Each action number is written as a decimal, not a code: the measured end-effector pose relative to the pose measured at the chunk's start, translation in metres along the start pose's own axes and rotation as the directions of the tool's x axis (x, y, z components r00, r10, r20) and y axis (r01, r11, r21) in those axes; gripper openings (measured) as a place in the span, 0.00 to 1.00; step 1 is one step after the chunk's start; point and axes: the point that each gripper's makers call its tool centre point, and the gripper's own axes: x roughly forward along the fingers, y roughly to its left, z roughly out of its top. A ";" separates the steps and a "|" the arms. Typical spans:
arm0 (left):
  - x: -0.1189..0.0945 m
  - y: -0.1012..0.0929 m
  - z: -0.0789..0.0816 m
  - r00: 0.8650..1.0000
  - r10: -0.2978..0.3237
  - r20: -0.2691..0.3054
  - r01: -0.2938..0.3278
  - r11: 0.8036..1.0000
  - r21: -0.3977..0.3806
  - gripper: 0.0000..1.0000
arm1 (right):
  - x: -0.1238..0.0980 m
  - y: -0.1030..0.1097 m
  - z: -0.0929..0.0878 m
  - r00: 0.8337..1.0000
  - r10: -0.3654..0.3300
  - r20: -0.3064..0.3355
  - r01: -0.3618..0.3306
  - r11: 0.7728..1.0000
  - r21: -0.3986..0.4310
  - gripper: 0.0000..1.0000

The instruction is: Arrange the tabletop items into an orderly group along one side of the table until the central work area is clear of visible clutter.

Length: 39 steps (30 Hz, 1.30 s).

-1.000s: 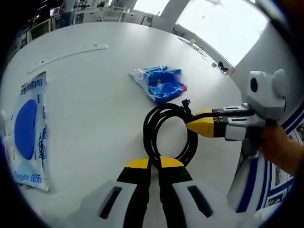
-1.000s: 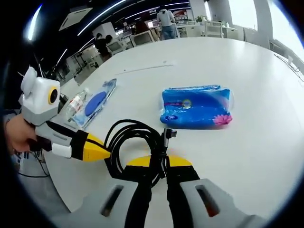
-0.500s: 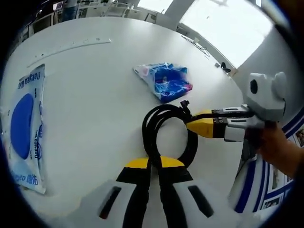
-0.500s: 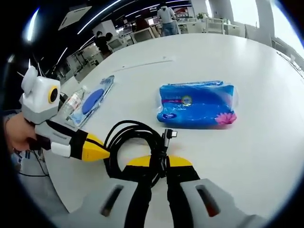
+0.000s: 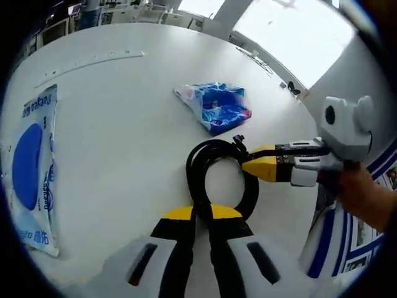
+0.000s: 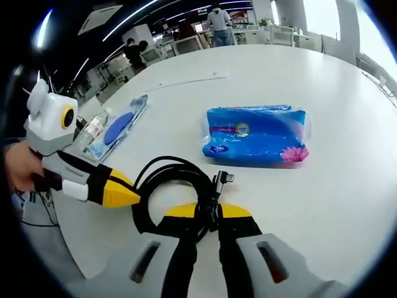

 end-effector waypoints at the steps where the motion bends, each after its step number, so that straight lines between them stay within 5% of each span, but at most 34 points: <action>1: 0.000 0.000 0.000 1.000 -0.001 0.002 0.001 1.000 0.002 0.05 | 0.000 0.000 0.000 1.000 0.000 -0.001 0.000 1.000 0.002 0.10; 15: -0.001 0.002 0.000 1.000 0.005 0.008 -0.005 1.000 0.010 0.08 | 0.000 -0.001 -0.001 1.000 -0.005 0.000 0.005 1.000 -0.006 0.12; 39: -0.010 0.002 -0.004 1.000 0.000 0.017 0.000 1.000 0.016 0.20 | -0.002 0.003 0.004 1.000 -0.004 0.011 0.004 1.000 -0.030 0.30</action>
